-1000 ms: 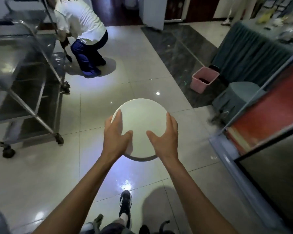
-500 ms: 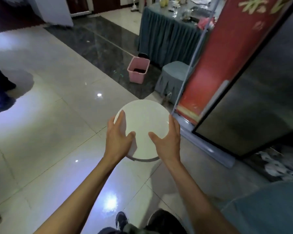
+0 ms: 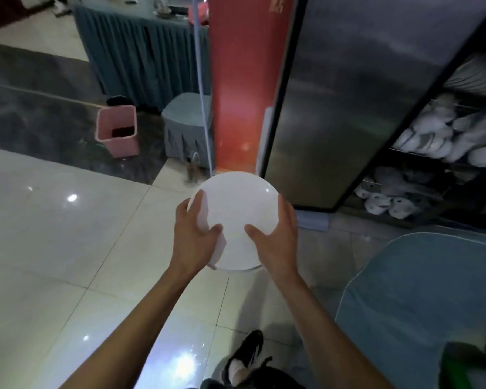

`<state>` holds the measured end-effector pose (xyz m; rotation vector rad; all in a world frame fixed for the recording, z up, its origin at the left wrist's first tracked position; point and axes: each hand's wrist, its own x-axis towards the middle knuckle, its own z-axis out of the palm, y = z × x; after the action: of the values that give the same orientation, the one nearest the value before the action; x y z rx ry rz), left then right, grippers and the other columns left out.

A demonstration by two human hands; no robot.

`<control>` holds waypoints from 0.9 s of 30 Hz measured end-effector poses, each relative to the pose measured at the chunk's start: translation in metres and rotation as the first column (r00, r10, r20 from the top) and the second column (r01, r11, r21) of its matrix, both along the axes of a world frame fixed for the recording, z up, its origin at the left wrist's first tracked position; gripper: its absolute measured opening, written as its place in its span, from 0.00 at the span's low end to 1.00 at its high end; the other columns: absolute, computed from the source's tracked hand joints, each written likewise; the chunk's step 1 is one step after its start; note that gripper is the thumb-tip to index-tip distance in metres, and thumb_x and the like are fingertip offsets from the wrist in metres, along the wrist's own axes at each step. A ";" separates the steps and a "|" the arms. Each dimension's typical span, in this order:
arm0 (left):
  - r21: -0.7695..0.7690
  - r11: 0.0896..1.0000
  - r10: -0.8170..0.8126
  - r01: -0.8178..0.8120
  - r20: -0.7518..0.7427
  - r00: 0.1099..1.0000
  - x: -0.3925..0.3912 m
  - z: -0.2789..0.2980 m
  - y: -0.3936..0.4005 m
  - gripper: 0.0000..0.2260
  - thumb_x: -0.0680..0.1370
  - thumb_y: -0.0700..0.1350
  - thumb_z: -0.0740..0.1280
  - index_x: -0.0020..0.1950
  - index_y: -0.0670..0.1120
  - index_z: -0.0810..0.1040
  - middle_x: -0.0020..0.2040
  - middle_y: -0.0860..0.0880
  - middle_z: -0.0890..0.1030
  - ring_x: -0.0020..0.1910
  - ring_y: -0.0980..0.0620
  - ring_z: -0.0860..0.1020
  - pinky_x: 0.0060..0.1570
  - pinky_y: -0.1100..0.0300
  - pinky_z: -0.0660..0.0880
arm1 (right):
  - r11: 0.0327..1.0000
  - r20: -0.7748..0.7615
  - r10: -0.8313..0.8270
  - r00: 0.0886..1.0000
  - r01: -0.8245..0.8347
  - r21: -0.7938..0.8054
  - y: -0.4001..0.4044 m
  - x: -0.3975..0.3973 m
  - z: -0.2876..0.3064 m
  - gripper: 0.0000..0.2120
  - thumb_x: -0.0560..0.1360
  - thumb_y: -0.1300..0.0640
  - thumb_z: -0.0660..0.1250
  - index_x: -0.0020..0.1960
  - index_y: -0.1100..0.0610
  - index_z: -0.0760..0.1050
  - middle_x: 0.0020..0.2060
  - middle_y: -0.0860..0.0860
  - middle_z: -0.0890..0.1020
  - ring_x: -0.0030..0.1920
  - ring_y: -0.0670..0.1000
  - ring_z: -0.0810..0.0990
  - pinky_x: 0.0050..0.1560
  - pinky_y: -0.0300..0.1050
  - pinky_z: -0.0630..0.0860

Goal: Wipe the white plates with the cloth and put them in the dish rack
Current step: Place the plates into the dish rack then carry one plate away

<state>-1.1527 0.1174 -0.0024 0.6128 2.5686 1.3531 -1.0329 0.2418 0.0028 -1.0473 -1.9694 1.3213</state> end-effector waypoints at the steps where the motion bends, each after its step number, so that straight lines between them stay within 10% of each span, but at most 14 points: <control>1: -0.003 1.000 -0.024 0.024 -0.005 1.000 -0.005 0.002 0.016 0.37 0.74 0.45 0.75 0.79 0.53 0.61 0.74 0.45 0.65 0.69 0.42 0.69 0.63 0.51 0.70 | 1.000 -0.010 -0.025 1.000 0.025 -0.010 0.013 -0.002 0.000 0.42 0.70 0.56 0.78 0.76 0.46 0.59 0.67 0.37 0.63 0.64 0.41 0.64 0.55 0.21 0.63; 8: 0.062 0.983 -0.174 0.173 0.010 0.985 -0.029 0.007 0.116 0.38 0.72 0.42 0.76 0.78 0.47 0.62 0.73 0.45 0.69 0.70 0.44 0.70 0.69 0.48 0.70 | 0.979 0.023 -0.198 0.980 0.199 -0.045 0.095 -0.013 -0.003 0.47 0.69 0.55 0.78 0.80 0.46 0.54 0.76 0.44 0.61 0.71 0.48 0.63 0.68 0.43 0.66; 27: 0.071 0.715 -0.697 0.695 -0.006 0.717 -0.096 0.004 0.375 0.43 0.72 0.40 0.74 0.82 0.52 0.55 0.78 0.46 0.64 0.74 0.46 0.64 0.70 0.54 0.62 | 0.707 0.095 -0.707 0.701 0.702 0.083 0.260 -0.045 0.007 0.44 0.69 0.53 0.78 0.78 0.47 0.58 0.74 0.46 0.64 0.71 0.53 0.67 0.68 0.45 0.67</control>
<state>-1.2488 0.4925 0.0012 1.3935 1.9157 1.1405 -1.0774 0.5021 0.0095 -1.6727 -1.3946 0.7846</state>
